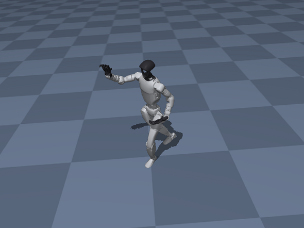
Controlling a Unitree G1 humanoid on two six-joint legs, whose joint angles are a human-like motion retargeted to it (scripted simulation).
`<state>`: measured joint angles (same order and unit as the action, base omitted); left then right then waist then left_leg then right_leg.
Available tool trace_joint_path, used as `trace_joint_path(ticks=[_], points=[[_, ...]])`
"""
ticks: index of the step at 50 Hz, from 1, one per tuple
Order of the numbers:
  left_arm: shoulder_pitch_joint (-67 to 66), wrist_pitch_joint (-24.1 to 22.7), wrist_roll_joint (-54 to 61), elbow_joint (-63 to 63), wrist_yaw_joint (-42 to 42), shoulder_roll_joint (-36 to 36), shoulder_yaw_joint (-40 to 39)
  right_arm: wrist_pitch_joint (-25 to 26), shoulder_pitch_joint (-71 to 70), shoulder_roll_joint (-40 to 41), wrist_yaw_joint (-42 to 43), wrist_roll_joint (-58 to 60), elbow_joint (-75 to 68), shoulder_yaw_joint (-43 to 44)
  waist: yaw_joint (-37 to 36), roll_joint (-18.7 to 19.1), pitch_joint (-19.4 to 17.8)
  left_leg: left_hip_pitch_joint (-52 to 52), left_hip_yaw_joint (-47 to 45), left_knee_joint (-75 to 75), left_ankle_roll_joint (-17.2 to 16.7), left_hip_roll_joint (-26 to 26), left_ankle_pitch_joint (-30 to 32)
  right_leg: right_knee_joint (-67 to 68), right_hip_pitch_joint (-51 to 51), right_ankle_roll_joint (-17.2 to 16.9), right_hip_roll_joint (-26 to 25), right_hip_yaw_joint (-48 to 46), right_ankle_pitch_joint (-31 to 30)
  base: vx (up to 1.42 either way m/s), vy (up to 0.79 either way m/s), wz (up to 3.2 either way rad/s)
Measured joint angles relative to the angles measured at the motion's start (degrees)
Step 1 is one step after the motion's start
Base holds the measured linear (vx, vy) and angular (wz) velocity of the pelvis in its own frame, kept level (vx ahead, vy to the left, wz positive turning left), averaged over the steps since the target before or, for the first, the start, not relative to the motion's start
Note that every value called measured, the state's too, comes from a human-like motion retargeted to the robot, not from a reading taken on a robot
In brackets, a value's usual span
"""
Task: Kungfu
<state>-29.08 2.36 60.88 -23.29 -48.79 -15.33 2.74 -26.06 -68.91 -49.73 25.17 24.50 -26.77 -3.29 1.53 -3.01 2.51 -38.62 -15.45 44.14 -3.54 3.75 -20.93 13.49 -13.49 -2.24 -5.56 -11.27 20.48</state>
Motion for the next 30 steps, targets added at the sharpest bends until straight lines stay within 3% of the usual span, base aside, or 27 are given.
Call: trace_joint_path(ticks=[1, 2, 3, 4, 5, 7, 10, 15, 17, 20, 22, 24, 25, 27, 28, 30], points=[[-4.79, -2.19, 4.35, -0.12, 4.28, 0.86, -0.89, 4.8, -8.14, -2.98, 0.85, 6.39, -18.25, -4.43, -5.13, -3.18, 0.5, -4.01, -2.1, 4.63, 0.93, 1.49, -2.39, -1.68, -0.89, -0.18, 0.19, 2.49, 0.71, -0.13, -0.67, -1.63], [-8.66, -4.46, 8.23, 0.26, 8.76, 1.93, -2.11, 13.7, -15.51, -5.53, -2.0, 11.23, -33.93, -8.3, -9.14, -5.72, 0.87, -7.68, -3.47, 8.41, 1.63, 2.73, -4.14, -3.03, -1.43, -0.46, 0.18, 4.09, 1.08, -0.2, -0.55, -1.21], [-10.68, -6.91, 11.19, 1.63, 13.62, 3.41, -3.99, 30.79, -21.34, -7.2, -12.25, 13.0, -44.46, -11.08, -10.9, -7.01, 0.97, -10.68, -3.35, 10.5, 1.86, 3.48, -4.6, -3.71, -1.25, -0.91, -0.21, 3.9, 0.78, -0.11, -0.44, -0.55], [-12.24, -9.12, 11.3, 3.87, 15.87, 4.64, -4.64, 37.72, -24.87, -7.14, -20.65, 14.49, -49.7, -12.0, -11.51, -7.46, 1.16, -13.07, -3.04, 12.3, 2.57, 3.68, -4.98, -4.38, -0.98, -0.17, -0.42, 2.44, 1.5, -0.03, -0.32, 0.0], [-13.57, -11.21, 9.98, 6.53, 16.8, 5.75, -4.68, 39.59, -27.25, -6.22, -28.13, 15.84, -52.29, -12.0, -11.55, -7.5, 1.39, -15.15, -2.64, 13.95, 3.51, 3.59, -5.33, -5.05, -0.66, 1.16, -0.54, 0.35, 2.72, -0.23, -0.21, 0.09], [-12.22, -9.15, 3.09, 10.5, 11.79, 6.52, -1.72, 27.63, -28.39, -6.52, -19.81, 10.79, -46.51, -11.81, -13.11, -5.53, -1.37, -17.51, -2.03, 15.52, 5.6, 4.15, -5.13, -4.37, 0.51, 4.33, -1.57, -1.51, 6.23, -0.42, -0.15, 0.06], [-12.43, -2.44, -3.88, 13.05, 3.62, 3.31, -1.93, 8.57, -25.31, -2.93, 2.81, 20.32, -41.85, -10.81, -9.94, -4.65, -1.29, -18.54, -2.83, 17.45, 7.88, 4.26, -5.12, -3.43, 0.99, 6.32, -2.69, -0.67, 10.12, 0.06, -0.11, 0.06], [-11.89, -2.18, -1.16, 14.89, 5.02, 2.04, -4.31, 13.32, -21.05, 1.61, -5.43, 12.54, -40.06, -9.32, -5.01, -3.31, 0.86, -18.51, -4.3, 15.2, 8.44, 3.79, -5.55, -5.04, 2.37, 6.48, -3.39, -0.31, 5.72, 0.21, 0.02, 0.11], [-8.61, -0.46, -0.23, 14.73, 6.12, 0.67, -5.92, 11.11, -18.9, 0.84, -4.86, 10.79, -37.27, -9.08, -4.36, -3.8, 0.83, -16.16, -4.14, 11.88, 6.73, 2.42, -5.66, -5.53, 2.32, 3.73, -2.87, -0.44, -1.48, 0.37, -0.14, 0.18], [-0.05, 3.91, -3.48, 11.44, 9.27, -2.7, -11.12, 7.58, -12.75, 0.02, -1.59, 7.9, -33.14, -7.71, -4.06, -5.3, 1.63, -10.44, -2.75, 5.14, 3.68, -0.7, -5.22, -3.59, 3.35, -4.52, -0.92, 0.43, -19.68, 0.51, -0.15, 0.19], [9.41, 1.56, -12.2, 3.86, 11.45, -5.71, -15.92, 4.42, -7.13, 0.89, -2.16, 4.9, -29.9, -5.7, -2.07, -4.34, 1.57, -4.55, 0.82, -1.6, 2.58, -2.74, -3.83, 1.71, 5.07, -11.13, -0.93, 0.08, -32.72, 0.67, -0.16, 0.79], [20.9, -6.44, -27.55, -7.56, 16.41, -9.52, -17.55, 0.41, -2.09, 4.47, -5.49, -0.94, -25.76, -3.34, 1.25, -0.42, 0.32, 1.94, 6.99, -7.34, 1.05, -2.19, -2.3, 11.95, 9.53, -12.76, -4.75, 0.05, -38.54, 0.65, -0.22, 1.0], [26.85, -11.39, -35.89, -13.92, 19.85, -11.81, -17.05, -1.45, 0.11, 7.09, -8.04, -6.15, -23.38, -2.59, 2.95, 1.63, -0.36, 4.88, 9.99, -9.28, 0.01, -0.99, -1.93, 17.99, 12.91, -12.76, -8.39, 1.97, -37.82, 0.75, -0.38, 0.89], [38.4, -19.64, -47.04, -23.12, 26.84, -15.46, -13.72, -6.06, 3.54, 12.5, -15.3, -24.85, -14.16, -4.0, 7.41, 4.86, -1.74, 11.3, 12.58, -14.16, -0.8, 1.22, -1.17, 30.19, 21.95, -12.76, -13.2, 2.22, -29.33, 0.77, -0.35, 1.05], [44.15, -21.89, -49.52, -26.3, 30.22, -16.1, -10.99, -7.78, 5.3, 15.69, -19.29, -35.76, -7.94, -5.23, 10.13, 6.31, -2.43, 15.05, 12.93, -17.54, -0.84, 2.16, -0.36, 35.77, 26.88, -12.76, -12.83, 0.3, -24.78, 0.73, -0.16, 1.38], [54.19, -25.38, -51.34, -29.56, 34.22, -13.59, -7.32, -11.44, 7.58, 21.17, -22.32, -51.41, 4.51, -9.49, 16.51, 8.72, -3.72, 23.38, 14.94, -25.07, 0.03, 1.72, 1.48, 45.71, 35.8, -9.62, -7.59, -5.92, -15.24, 0.77, -0.09, 1.63]])
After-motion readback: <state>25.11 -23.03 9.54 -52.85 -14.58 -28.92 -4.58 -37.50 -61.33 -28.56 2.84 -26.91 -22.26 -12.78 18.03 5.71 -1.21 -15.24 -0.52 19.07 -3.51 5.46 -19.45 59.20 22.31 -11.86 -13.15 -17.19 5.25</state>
